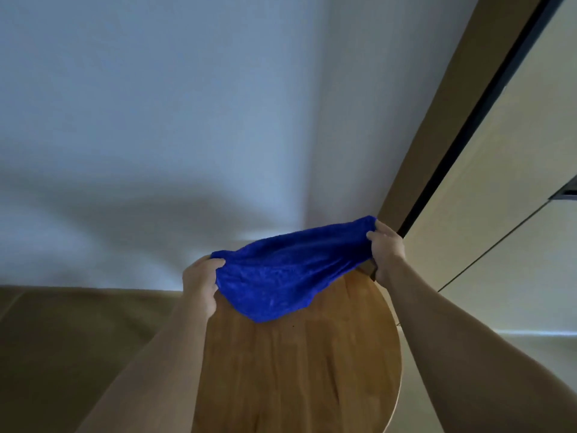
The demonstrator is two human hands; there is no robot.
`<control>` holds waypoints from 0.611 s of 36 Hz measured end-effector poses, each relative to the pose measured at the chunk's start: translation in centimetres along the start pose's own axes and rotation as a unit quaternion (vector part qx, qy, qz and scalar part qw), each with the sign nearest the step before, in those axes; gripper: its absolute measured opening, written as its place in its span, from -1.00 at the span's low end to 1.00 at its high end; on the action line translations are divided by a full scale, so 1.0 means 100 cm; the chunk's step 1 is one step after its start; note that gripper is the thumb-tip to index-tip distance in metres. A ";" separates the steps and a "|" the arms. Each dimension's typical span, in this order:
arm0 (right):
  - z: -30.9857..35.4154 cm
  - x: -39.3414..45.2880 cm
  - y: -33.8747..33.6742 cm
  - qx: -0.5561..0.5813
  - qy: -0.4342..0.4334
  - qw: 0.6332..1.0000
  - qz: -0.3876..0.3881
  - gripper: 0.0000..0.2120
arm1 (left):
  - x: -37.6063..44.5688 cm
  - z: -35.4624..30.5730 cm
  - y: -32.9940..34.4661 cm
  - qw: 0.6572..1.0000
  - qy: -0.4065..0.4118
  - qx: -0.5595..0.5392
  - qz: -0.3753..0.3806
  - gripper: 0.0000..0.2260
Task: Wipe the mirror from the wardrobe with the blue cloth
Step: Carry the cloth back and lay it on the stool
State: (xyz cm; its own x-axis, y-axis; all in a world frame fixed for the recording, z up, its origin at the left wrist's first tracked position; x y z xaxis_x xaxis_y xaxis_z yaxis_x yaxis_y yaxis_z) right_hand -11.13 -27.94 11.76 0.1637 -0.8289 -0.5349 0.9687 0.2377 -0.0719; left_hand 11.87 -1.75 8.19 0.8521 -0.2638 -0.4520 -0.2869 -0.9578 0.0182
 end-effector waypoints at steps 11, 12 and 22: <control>0.007 0.012 -0.021 -0.088 -0.025 0.993 -0.079 -0.77 | 0.005 0.001 -0.005 0.990 0.037 0.120 -0.068 -0.79; 0.006 0.011 -0.021 -0.073 -0.023 0.994 -0.072 -0.74 | 0.007 0.001 -0.006 0.989 0.027 0.129 -0.069 -0.67; 0.005 -0.004 -0.038 -0.239 -0.072 0.955 -0.157 -0.57 | 0.000 -0.011 0.028 0.896 0.078 0.399 0.180 -0.62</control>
State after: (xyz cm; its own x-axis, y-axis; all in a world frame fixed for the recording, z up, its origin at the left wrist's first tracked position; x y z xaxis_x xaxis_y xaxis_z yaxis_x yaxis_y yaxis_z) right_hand -14.75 -28.79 12.63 -0.0640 -0.9502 -0.3049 0.7836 0.1413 -0.6050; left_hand 11.53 -4.56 9.23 0.6742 -0.6123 -0.4129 -0.7240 -0.4375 -0.5333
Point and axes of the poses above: each hand's wrist, its own x-axis towards the middle knuckle, its own y-axis out of the palm, z = x × y, the point moved 6 cm from there along x, towards the middle knuckle, and after that the axes turned 7 degrees about y, right-handed, at the moved point
